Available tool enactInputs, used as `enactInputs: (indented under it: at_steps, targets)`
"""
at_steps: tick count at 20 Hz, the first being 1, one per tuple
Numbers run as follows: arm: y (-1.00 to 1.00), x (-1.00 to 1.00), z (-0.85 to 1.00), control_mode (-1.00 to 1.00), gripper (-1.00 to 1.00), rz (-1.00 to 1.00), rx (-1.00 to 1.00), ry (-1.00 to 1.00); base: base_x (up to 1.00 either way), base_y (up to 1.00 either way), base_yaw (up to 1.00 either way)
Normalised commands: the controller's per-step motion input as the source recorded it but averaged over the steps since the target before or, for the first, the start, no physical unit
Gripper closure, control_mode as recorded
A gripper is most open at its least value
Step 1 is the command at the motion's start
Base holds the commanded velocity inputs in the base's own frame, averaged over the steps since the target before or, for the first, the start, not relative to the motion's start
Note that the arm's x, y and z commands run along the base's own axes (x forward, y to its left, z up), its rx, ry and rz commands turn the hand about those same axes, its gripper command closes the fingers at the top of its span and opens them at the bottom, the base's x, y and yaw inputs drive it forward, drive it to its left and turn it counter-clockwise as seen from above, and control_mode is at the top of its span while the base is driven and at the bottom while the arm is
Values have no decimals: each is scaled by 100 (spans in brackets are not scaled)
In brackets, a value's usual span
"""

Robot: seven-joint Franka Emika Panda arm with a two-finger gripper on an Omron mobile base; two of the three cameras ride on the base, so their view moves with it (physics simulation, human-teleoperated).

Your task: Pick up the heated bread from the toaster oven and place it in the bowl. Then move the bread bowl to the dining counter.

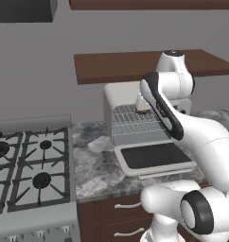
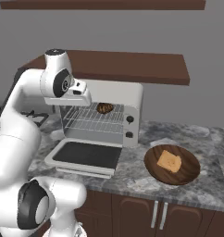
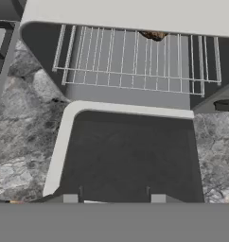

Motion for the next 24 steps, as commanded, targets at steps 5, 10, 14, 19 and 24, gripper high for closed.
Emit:
enactInputs:
  at_steps: [5,10,14,19,24]
  targets:
    - [0,-21,-6,-100,-100,0,0,-3,0,0,0]
    - [-2,-27,-32,-100,-100,0,5,-23,0,0,0]
    - [-3,6,-46,-100,-100,0,4,-23,0,0,0]
    - [-3,37,-38,-100,-100,-2,7,-25,0,0,0]
    - [-4,44,-38,-100,-100,-8,11,-12,0,0,0]
